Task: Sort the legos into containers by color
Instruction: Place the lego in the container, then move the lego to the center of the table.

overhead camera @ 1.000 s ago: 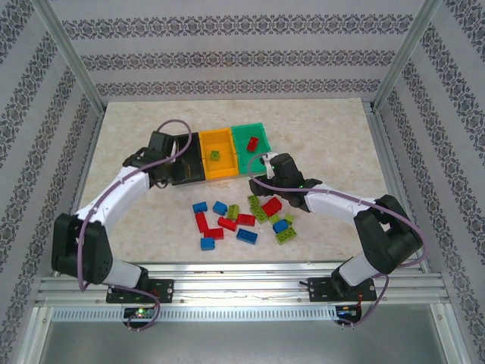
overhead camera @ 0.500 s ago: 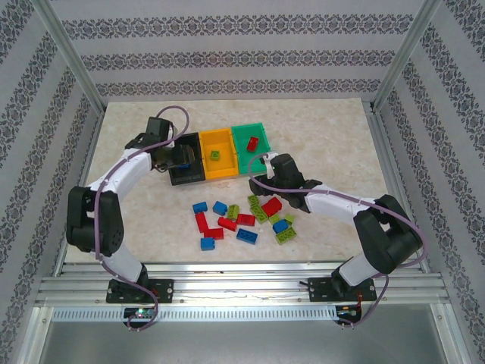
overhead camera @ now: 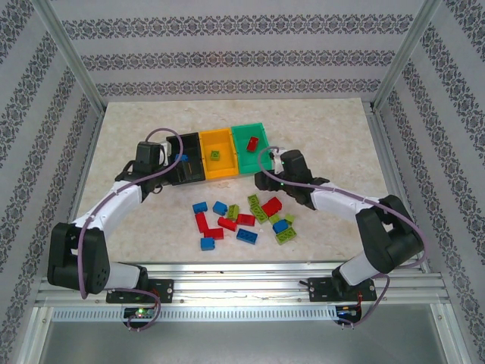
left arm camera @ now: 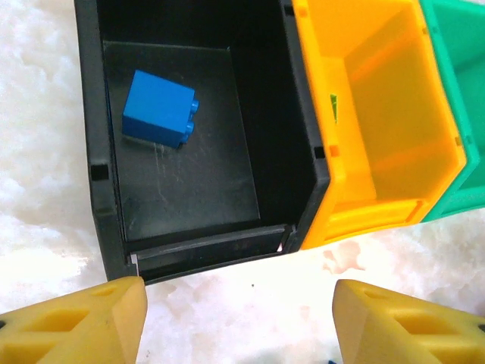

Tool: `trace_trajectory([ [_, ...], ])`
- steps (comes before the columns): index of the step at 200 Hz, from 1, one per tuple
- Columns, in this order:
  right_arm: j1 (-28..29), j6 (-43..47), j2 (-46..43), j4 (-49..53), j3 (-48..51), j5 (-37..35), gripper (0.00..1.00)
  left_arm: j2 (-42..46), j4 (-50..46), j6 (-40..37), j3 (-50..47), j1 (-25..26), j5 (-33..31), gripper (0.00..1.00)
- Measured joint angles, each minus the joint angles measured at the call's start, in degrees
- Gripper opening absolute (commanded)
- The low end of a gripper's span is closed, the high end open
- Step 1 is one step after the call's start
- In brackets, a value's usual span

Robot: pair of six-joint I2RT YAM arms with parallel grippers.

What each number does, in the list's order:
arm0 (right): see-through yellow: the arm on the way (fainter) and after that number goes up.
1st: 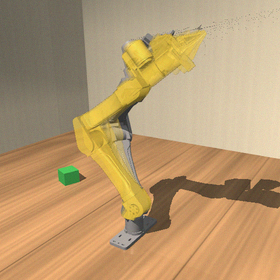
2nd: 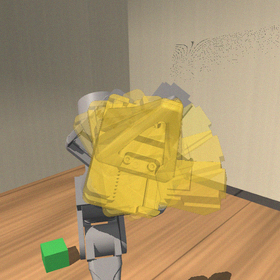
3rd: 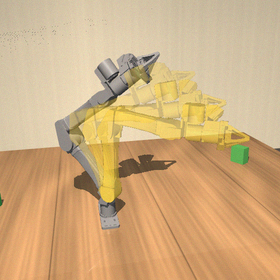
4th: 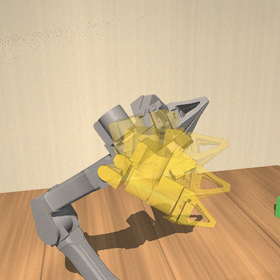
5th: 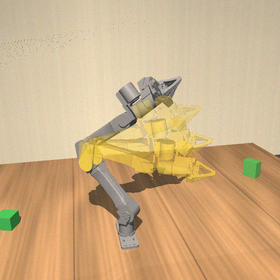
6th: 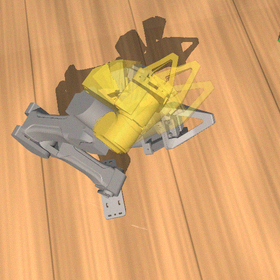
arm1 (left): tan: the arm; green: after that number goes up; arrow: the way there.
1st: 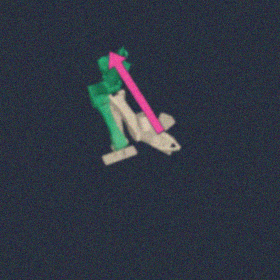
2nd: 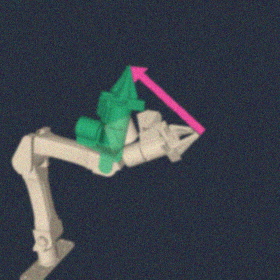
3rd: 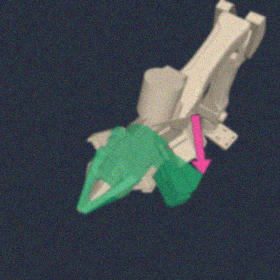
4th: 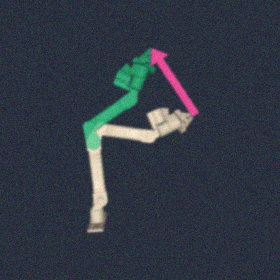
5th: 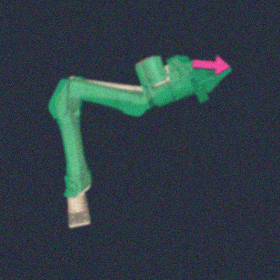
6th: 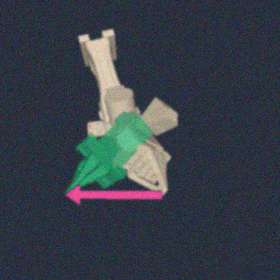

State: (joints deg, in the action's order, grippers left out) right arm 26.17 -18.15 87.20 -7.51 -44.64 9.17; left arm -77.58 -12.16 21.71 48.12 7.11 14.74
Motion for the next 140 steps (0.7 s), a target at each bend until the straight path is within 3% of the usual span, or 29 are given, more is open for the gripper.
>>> trace_trajectory([
  [47, -5.1, -2.9, -3.3, 3.3, 0.1, 3.8, 0.68, 1.5, 7.6, 1.0, -6.5, -0.1, -1.6, 0.66],
  [96, -3.3, -2.9, -2.9, 13.7, -1.1, 5.4, 0.68, 4.5, 16.3, 1.0, -13.2, -0.1, -2.6, 0.67],
  [140, 1.1, -2.5, 0.3, 24.6, -4.4, 0.5, 0.68, 5.8, 22.1, 0.9, -20.1, -0.1, -3.5, 0.67],
])
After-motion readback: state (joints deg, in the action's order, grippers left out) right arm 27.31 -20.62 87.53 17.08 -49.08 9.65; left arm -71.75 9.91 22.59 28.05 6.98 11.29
